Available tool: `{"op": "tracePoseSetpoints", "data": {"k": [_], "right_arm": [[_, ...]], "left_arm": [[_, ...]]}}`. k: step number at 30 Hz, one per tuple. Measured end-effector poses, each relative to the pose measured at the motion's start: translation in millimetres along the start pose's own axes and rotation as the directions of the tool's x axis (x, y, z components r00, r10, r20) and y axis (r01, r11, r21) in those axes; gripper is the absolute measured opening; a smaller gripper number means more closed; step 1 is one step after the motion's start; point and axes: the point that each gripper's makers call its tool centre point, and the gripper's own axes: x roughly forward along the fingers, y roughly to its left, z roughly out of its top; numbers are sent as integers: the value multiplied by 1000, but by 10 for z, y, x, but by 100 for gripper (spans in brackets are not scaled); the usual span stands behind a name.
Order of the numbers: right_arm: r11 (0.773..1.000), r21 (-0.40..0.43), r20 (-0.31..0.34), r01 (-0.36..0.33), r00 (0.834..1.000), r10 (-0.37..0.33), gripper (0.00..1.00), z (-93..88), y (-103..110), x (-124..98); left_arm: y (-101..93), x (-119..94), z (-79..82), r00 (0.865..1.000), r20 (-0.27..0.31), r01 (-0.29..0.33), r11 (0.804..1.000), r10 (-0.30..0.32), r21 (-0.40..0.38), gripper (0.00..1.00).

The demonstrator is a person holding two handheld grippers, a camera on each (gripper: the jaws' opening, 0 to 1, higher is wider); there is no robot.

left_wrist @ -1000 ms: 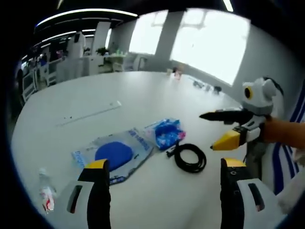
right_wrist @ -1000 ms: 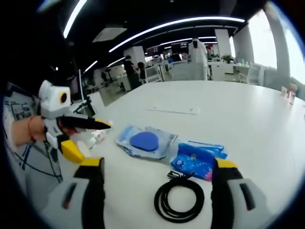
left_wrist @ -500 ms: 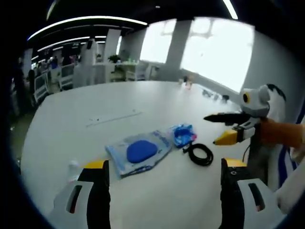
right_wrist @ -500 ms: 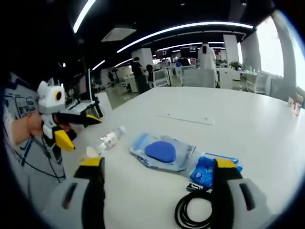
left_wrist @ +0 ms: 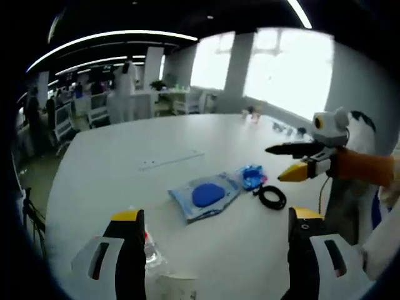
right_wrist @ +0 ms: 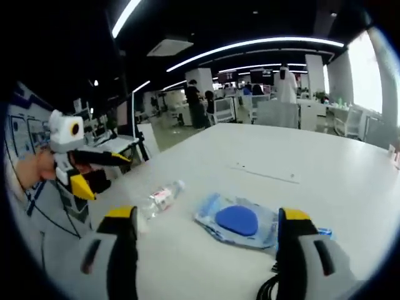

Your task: Arrange the tabletop items into an orderly group along one side of the table until the central work area is clear of visible clutter.

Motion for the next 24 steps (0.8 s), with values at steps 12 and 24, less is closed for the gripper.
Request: {"op": "tracePoseSetpoints", "data": {"k": [12, 24], "right_arm": [[995, -68, 16, -78, 997, 79, 93, 321, 557, 446], [985, -114, 11, -130, 991, 132, 92, 535, 907, 771]], "left_arm": [[408, -468, 23, 998, 33, -55, 998, 55, -2, 91], [683, -749, -4, 995, 53, -87, 996, 87, -11, 89]]}}
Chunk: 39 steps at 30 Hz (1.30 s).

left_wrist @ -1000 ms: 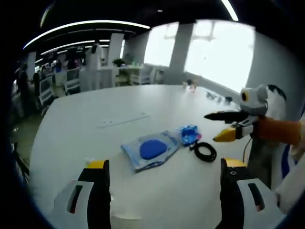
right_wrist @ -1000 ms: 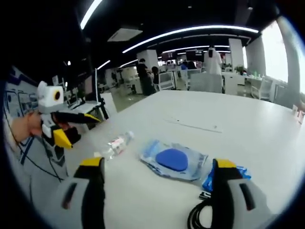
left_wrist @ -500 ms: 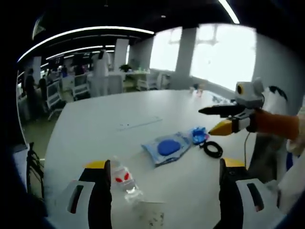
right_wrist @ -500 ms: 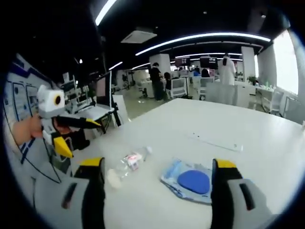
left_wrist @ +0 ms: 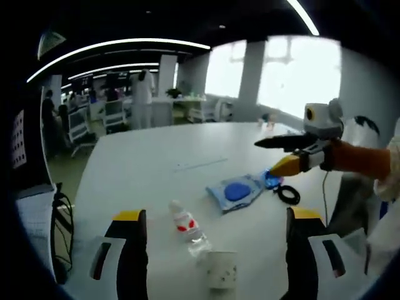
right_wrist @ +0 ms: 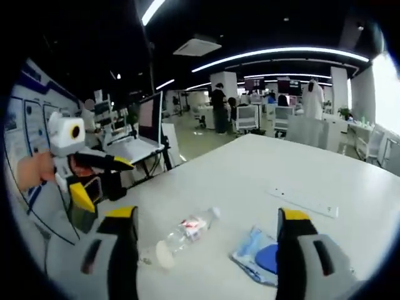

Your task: Arrange the tabletop items into an orderly group along one side of the table until the central work area is clear of visible clutter.

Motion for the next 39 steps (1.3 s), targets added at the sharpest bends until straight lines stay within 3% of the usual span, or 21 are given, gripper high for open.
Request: {"op": "tracePoseSetpoints", "data": {"k": [8, 16, 29, 39], "right_arm": [[999, -23, -14, -31, 999, 31, 91, 84, 94, 260], [998, -19, -41, -59, 997, 58, 90, 51, 137, 535], [994, 28, -109, -102, 988, 105, 85, -136, 113, 1072], [991, 111, -177, -72, 980, 91, 76, -342, -6, 1441]], "left_arm": [[172, -73, -25, 1000, 7, -17, 1000, 17, -14, 89], [332, -84, -90, 999, 3, -32, 999, 32, -32, 87], [610, -59, -192, 999, -4, -52, 997, 52, -62, 86], [770, 36, -324, 998, -17, -54, 995, 52, -90, 85]]}}
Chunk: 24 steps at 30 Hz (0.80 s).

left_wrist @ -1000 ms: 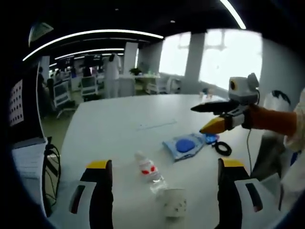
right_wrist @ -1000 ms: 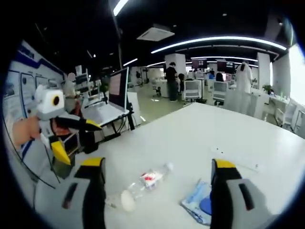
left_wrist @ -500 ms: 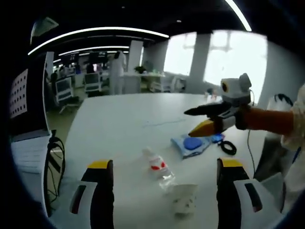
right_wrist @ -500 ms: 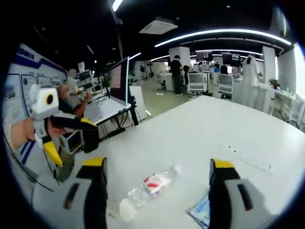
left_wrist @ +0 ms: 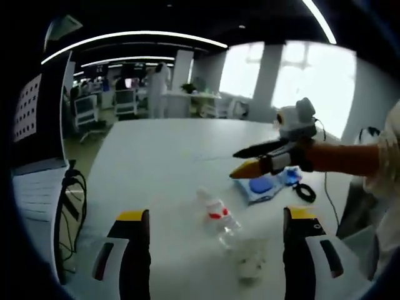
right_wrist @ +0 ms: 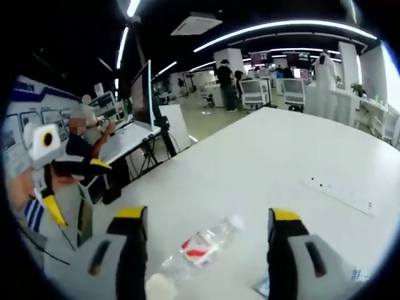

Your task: Arrange the tabletop items into an orderly group along one side of the table until the central work area is clear of visible clutter.

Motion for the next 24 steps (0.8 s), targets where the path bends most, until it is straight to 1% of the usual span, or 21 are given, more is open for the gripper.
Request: {"op": "tracePoseSetpoints", "data": {"k": [3, 4, 6, 7, 9, 11, 13, 15, 16, 18, 19, 20, 22, 24], "right_arm": [[999, 41, -2, 3, 1000, -3, 73, -25, -52, 104], [998, 61, -13, 2, 1000, -1, 71, -48, -62, 143], [998, 61, -30, 19, 999, -17, 67, -89, -121, 223], [997, 77, -47, 14, 999, -11, 66, -125, -124, 253], [994, 103, -54, 20, 998, -14, 66, -164, -169, 341], [992, 122, -75, 21, 997, -11, 62, -228, -207, 410], [984, 175, -81, 29, 997, -15, 60, -282, -258, 474], [973, 228, -106, 26, 994, -1, 58, -366, -275, 520], [972, 231, -104, 28, 995, -3, 57, -371, -290, 535], [966, 258, -128, 27, 992, 6, 52, -449, -319, 585], [965, 262, -124, 29, 992, 4, 51, -455, -339, 608], [961, 272, -127, 39, 992, -4, 50, -478, -376, 642], [951, 308, -144, 35, 990, 11, 47, -519, -384, 691], [944, 328, -132, 40, 991, 4, 46, -509, -414, 729]], "left_arm": [[40, 38, -28, 1000, 1, 3, 1000, -3, -17, 85], [53, 49, -34, 1000, 1, 3, 1000, -3, -20, 84], [80, 82, -63, 1000, -1, 0, 1000, 0, -24, 84], [97, 105, -86, 1000, -5, 1, 1000, -1, -26, 84], [122, 134, -110, 1000, -8, 3, 999, -3, -33, 83], [147, 161, -128, 1000, -5, 3, 999, -3, -38, 83], [171, 187, -152, 1000, -8, 3, 999, -4, -44, 82], [199, 224, -187, 1000, -16, 5, 999, -5, -51, 82], [209, 241, -200, 1000, -19, 6, 998, -7, -55, 82], [225, 282, -219, 1000, -23, 7, 998, -8, -57, 81], [231, 296, -221, 1000, -22, 8, 998, -9, -59, 81], [241, 320, -224, 1000, -21, 7, 998, -9, -59, 81], [253, 357, -232, 1000, -22, 9, 998, -10, -57, 80], [254, 392, -251, 1000, -26, 15, 998, -16, -57, 80]]}}
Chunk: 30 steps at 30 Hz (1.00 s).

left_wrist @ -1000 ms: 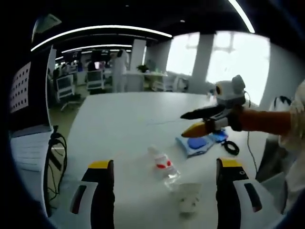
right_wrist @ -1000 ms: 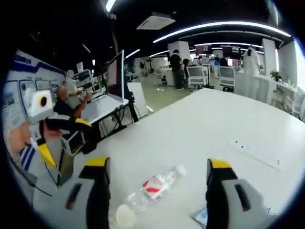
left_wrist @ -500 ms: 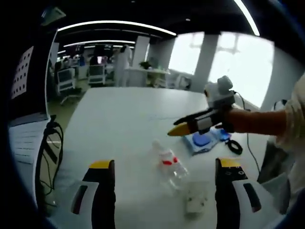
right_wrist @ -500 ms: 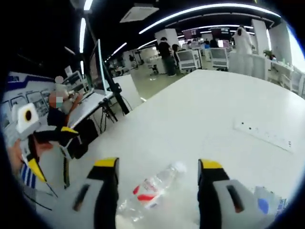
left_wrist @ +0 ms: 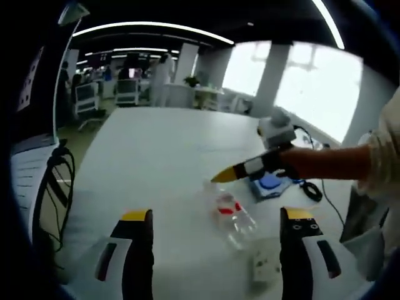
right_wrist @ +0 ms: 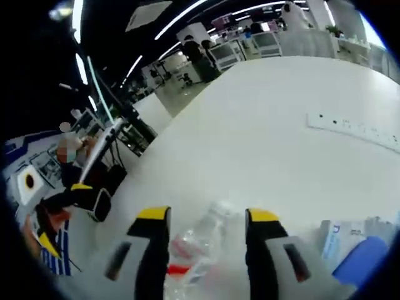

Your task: Arrange the tabletop items into an orderly group along one side of the table until the central work area is clear of visible clutter.

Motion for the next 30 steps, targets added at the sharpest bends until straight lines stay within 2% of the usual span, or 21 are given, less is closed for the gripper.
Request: {"op": "tracePoseSetpoints", "data": {"k": [4, 6, 15, 28, 29, 30], "right_arm": [[999, 49, -17, 10, 1000, -9, 40, -21, -64, 55], [993, 114, -29, 2, 1000, 1, 39, -53, -76, 83], [986, 165, -75, -17, 997, 30, 37, -164, -74, 166], [966, 252, -70, -50, 995, 70, 32, -198, -106, 290], [964, 262, -66, -55, 995, 75, 32, -204, -108, 297], [950, 305, -56, -72, 994, 94, 31, -209, -73, 301]], "left_arm": [[25, 46, -44, 1000, -6, 4, 1000, -4, -4, 79], [39, 64, -63, 1000, -7, 5, 1000, -5, -12, 79], [66, 115, -120, 1000, -16, 11, 1000, -11, -18, 77], [93, 153, -182, 1000, -23, 15, 999, -15, -28, 76], [93, 156, -183, 1000, -22, 15, 999, -16, -29, 76], [95, 162, -187, 1000, -22, 15, 999, -15, -31, 76]]}}
